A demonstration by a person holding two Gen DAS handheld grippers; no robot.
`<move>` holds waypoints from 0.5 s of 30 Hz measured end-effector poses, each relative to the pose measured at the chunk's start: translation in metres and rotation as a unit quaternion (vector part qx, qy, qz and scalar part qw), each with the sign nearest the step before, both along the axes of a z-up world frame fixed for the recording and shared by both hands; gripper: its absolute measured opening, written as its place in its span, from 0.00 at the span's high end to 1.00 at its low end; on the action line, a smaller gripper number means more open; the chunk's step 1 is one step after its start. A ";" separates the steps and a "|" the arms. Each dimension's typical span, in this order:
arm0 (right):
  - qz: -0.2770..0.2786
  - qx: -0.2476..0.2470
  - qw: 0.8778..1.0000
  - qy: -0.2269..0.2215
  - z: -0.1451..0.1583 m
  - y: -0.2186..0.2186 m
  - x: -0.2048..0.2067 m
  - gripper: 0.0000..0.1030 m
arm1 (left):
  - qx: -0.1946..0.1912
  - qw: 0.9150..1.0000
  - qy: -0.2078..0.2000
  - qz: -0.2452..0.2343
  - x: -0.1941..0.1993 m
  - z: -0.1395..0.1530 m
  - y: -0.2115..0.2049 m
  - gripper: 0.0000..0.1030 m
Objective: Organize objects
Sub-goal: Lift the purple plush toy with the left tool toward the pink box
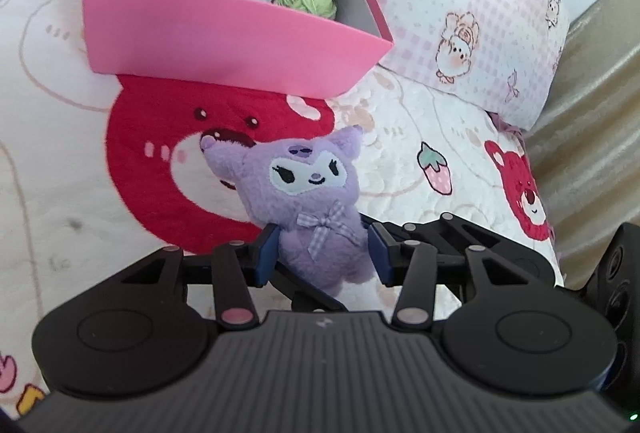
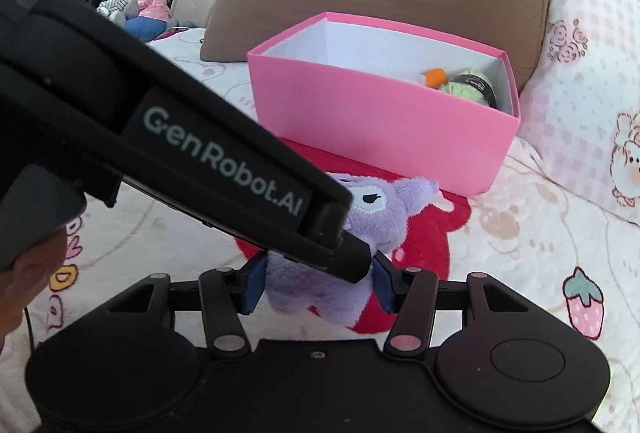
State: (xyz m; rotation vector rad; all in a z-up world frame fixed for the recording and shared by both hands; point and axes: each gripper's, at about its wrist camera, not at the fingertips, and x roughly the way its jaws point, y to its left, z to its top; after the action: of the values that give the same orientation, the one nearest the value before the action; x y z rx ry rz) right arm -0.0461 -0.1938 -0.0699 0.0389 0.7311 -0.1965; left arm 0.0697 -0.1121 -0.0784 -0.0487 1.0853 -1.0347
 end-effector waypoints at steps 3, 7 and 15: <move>0.000 0.002 1.000 -0.004 0.005 0.003 0.001 0.43 | -0.002 1.000 -0.001 0.005 0.000 0.007 0.006 0.56; 0.004 -0.002 1.000 -0.007 0.013 0.010 -0.002 0.43 | 0.000 1.000 -0.005 0.002 -0.001 0.018 0.013 0.56; 0.016 -0.006 1.000 -0.012 0.032 0.020 -0.002 0.43 | 0.008 1.000 -0.014 -0.002 -0.005 0.040 0.027 0.53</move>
State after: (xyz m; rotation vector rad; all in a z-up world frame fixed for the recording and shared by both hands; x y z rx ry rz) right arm -0.0477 -0.1739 -0.0382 0.0186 0.7068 -0.1687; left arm 0.0650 -0.0848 -0.0383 -0.0205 1.0689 -1.0272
